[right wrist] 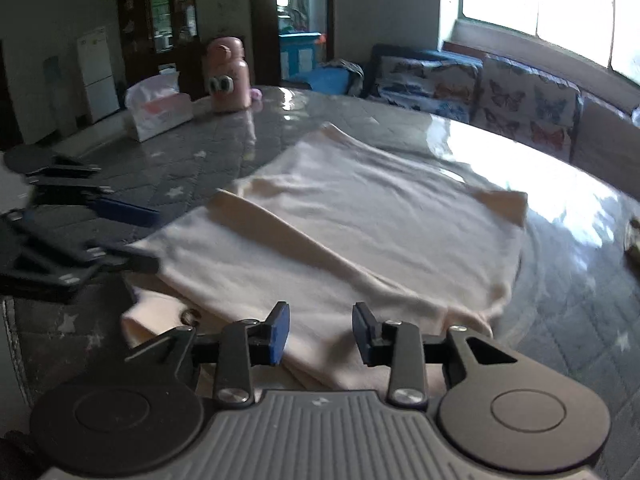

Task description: Fold clothes

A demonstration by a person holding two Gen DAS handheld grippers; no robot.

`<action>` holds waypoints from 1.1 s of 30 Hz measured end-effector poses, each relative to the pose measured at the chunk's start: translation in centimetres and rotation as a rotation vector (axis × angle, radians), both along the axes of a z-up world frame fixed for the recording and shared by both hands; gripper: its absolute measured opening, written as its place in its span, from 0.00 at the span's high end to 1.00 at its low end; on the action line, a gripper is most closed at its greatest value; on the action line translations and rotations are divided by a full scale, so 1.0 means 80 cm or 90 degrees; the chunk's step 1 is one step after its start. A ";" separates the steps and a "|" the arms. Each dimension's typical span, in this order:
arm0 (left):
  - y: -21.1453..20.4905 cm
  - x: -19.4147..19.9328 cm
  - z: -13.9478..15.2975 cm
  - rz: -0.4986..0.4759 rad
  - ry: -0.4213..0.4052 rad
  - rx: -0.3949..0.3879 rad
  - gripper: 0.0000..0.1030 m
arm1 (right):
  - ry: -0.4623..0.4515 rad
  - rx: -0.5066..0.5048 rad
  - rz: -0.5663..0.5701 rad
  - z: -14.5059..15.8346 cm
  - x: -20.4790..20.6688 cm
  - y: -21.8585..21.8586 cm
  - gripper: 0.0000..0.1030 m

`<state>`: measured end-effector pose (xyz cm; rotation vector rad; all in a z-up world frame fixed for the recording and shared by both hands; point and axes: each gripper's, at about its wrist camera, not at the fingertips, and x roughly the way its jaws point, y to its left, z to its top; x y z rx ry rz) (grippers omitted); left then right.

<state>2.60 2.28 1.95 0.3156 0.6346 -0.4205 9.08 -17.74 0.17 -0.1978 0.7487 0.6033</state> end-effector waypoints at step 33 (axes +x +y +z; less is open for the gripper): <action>-0.027 0.047 0.020 -0.051 -0.028 -0.068 0.91 | -0.141 -0.124 0.159 0.018 -0.073 0.000 0.34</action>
